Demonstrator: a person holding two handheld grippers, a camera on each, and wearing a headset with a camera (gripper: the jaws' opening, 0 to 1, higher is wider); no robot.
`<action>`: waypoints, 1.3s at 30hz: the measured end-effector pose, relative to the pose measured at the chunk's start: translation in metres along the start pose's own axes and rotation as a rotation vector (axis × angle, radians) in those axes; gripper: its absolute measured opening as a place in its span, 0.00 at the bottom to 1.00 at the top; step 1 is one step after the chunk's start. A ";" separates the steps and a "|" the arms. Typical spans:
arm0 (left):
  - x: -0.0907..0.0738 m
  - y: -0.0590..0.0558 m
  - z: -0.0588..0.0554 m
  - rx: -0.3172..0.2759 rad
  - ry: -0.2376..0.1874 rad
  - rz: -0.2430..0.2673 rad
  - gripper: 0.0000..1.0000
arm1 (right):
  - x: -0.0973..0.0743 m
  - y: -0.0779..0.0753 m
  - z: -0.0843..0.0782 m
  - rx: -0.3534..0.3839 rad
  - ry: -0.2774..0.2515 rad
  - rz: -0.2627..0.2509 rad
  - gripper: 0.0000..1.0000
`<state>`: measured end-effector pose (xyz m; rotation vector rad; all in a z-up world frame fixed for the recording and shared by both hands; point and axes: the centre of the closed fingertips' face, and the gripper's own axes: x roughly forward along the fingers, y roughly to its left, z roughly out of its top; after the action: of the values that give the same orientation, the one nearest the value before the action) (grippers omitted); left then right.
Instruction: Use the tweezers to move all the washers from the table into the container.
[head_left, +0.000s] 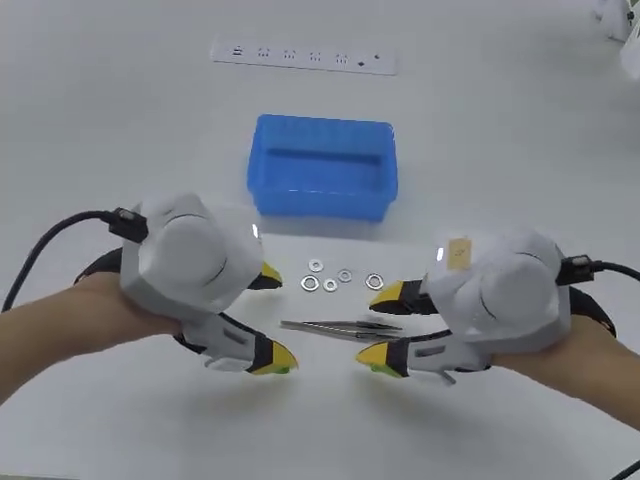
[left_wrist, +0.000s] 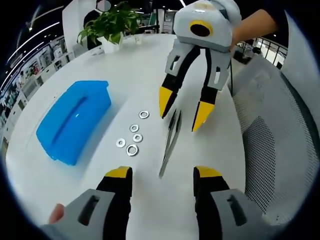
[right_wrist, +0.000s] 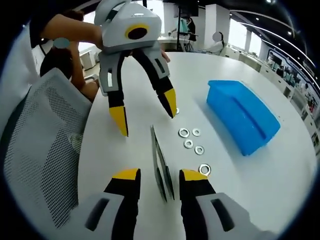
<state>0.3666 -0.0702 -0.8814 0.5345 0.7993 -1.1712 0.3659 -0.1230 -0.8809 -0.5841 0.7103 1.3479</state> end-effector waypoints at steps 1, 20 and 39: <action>0.001 0.000 -0.001 0.007 0.008 -0.004 0.52 | 0.002 -0.002 0.000 0.000 0.007 0.003 0.30; 0.010 -0.008 0.002 0.127 0.013 -0.066 0.30 | 0.010 -0.003 -0.002 -0.104 0.049 0.026 0.16; 0.012 -0.008 0.004 0.153 0.010 -0.058 0.09 | 0.010 0.004 0.006 -0.218 0.017 -0.026 0.08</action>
<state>0.3620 -0.0834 -0.8879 0.6473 0.7416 -1.2910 0.3639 -0.1109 -0.8845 -0.7768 0.5713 1.4074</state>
